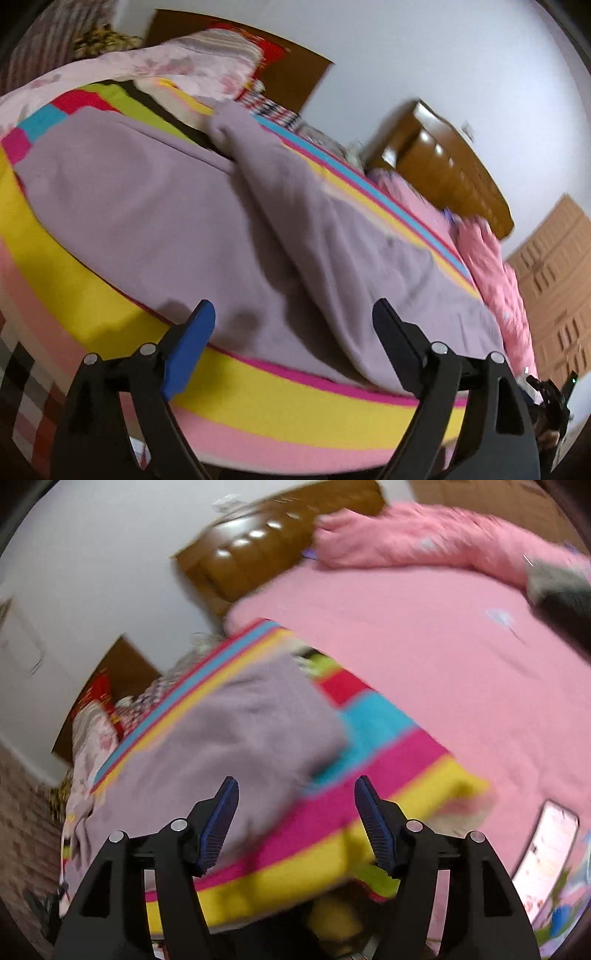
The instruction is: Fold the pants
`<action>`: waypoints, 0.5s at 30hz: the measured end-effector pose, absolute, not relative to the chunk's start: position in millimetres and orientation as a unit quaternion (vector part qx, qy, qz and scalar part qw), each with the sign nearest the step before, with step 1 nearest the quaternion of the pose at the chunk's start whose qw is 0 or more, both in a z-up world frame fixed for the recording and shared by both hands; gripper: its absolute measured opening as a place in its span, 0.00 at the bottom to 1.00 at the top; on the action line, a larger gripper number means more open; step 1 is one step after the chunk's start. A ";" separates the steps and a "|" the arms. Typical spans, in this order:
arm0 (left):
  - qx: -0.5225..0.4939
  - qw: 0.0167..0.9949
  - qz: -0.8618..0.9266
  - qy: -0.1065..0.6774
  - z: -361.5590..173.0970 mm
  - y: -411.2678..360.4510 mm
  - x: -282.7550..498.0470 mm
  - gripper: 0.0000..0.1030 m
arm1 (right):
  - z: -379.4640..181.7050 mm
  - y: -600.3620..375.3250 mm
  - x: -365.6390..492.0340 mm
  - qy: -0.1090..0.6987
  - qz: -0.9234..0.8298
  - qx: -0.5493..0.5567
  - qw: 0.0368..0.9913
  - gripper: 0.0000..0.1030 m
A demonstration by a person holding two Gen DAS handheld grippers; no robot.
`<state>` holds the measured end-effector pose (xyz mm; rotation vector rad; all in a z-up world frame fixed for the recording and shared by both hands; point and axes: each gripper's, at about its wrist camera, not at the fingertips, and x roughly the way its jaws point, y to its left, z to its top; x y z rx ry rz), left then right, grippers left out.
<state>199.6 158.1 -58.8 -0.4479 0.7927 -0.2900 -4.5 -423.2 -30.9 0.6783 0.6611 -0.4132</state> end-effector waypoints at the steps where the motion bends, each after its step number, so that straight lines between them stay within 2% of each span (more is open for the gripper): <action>1: -0.226 0.887 -0.131 0.381 -58.1 167.3 206.5 0.84 | -22.7 -410.7 9.7 0.315 -0.174 0.311 0.880 0.63; 4: -0.236 0.883 -0.123 0.386 -51.9 179.1 224.6 0.86 | -4.3 -347.5 85.1 0.330 -0.050 0.259 0.906 0.63; 11: -0.139 0.908 -0.049 0.392 -35.2 182.6 254.0 0.87 | 5.3 -178.7 256.1 0.381 0.168 0.162 0.895 0.63; 13: -0.161 0.910 -0.010 0.383 -32.9 213.7 251.2 0.87 | 9.1 -139.4 280.8 0.382 0.222 0.163 0.882 0.63; 15: -0.233 0.900 0.017 0.369 -37.1 265.8 244.2 0.87 | 16.4 -83.8 305.5 0.383 0.299 0.143 0.862 0.63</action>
